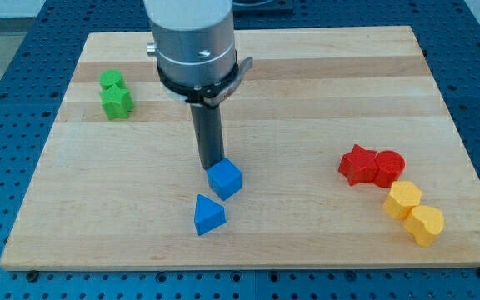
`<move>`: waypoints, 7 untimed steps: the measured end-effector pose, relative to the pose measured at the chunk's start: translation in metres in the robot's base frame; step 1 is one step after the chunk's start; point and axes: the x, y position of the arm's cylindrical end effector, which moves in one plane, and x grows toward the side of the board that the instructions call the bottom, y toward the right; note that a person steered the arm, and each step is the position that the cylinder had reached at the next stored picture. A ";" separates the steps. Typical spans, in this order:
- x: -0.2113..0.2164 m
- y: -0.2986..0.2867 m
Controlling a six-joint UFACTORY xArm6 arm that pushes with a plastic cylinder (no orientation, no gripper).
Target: Push the red star right to the green circle
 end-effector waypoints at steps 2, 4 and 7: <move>0.011 -0.003; -0.056 0.133; -0.023 0.315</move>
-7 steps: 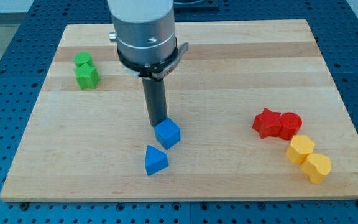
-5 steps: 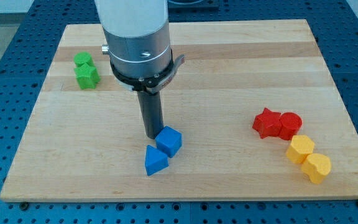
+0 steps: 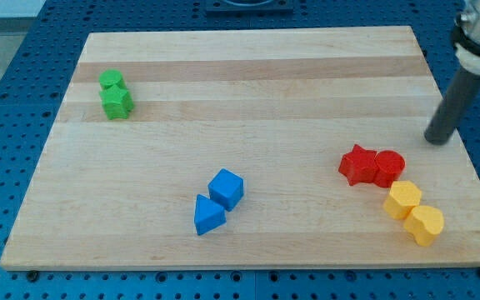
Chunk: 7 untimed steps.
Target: Push the red star right to the green circle
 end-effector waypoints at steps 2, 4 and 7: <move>0.055 0.006; 0.055 -0.050; 0.038 -0.092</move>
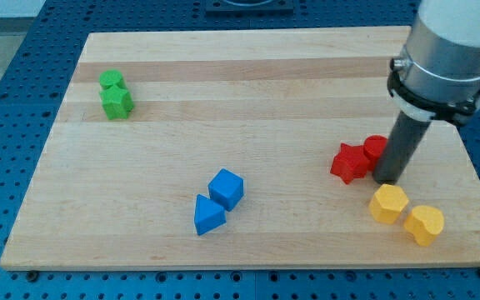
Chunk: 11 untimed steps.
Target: Push the red star right to the green circle
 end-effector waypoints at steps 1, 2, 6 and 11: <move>-0.010 -0.027; -0.010 -0.052; -0.033 -0.197; -0.082 -0.254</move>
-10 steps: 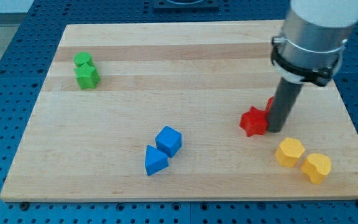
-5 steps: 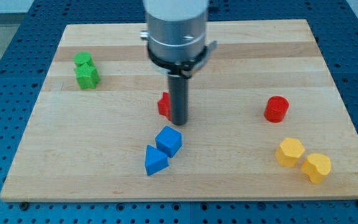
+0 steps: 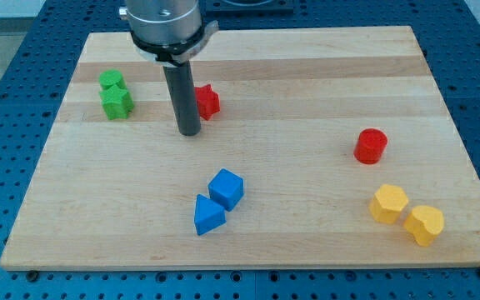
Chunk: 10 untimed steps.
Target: Push the red star right to the green circle
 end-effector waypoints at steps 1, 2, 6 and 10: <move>-0.019 0.005; -0.050 0.009; -0.070 0.078; -0.085 -0.008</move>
